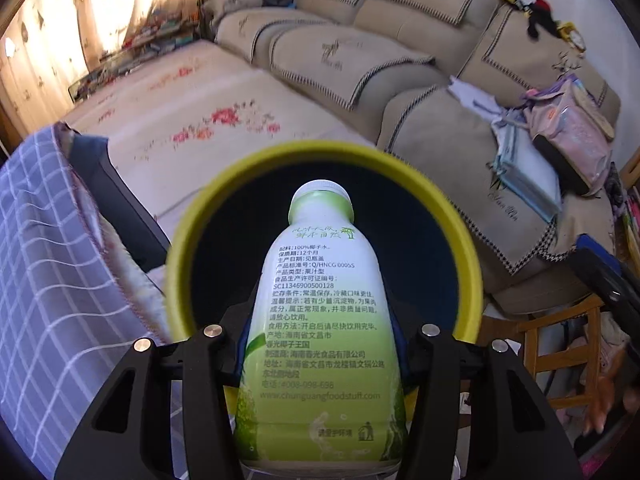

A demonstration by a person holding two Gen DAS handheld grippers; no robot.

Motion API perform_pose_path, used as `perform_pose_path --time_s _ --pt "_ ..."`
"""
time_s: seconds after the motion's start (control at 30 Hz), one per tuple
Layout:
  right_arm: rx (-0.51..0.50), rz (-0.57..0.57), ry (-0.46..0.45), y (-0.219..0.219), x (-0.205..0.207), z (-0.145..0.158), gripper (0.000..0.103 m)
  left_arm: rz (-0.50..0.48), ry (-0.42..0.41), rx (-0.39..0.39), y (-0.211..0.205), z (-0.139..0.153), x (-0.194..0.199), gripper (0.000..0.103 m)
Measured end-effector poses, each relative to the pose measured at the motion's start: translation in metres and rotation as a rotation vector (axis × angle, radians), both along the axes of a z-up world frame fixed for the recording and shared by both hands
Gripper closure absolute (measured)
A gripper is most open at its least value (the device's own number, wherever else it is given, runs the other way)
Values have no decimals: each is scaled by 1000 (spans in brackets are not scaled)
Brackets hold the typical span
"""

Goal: Collect trash
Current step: 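Lift the milk bottle over the bin and open the left gripper, then grasp the white cloth beside the paper cups with the right gripper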

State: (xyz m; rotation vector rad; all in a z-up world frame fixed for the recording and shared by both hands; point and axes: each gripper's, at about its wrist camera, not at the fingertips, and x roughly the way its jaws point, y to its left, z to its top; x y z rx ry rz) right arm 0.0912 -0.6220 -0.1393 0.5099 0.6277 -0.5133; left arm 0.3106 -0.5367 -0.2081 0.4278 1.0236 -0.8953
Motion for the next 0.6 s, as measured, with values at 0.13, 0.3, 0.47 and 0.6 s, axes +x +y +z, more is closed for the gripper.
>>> perform_pose_path --time_s 0.13,0.3,0.47,0.6 --pt "6 2 8 0 2 0 33 27 15 15 -5 -8 5 47" --pt "-3 21 1 6 6 5 32 63 -44 -34 14 14 4 29" --pt "-8 63 5 21 14 8 32 127 -96 -149 74 58 -15 27" --pt "-6 133 16 42 30 9 32 200 -188 -246 144 101 -40 19"
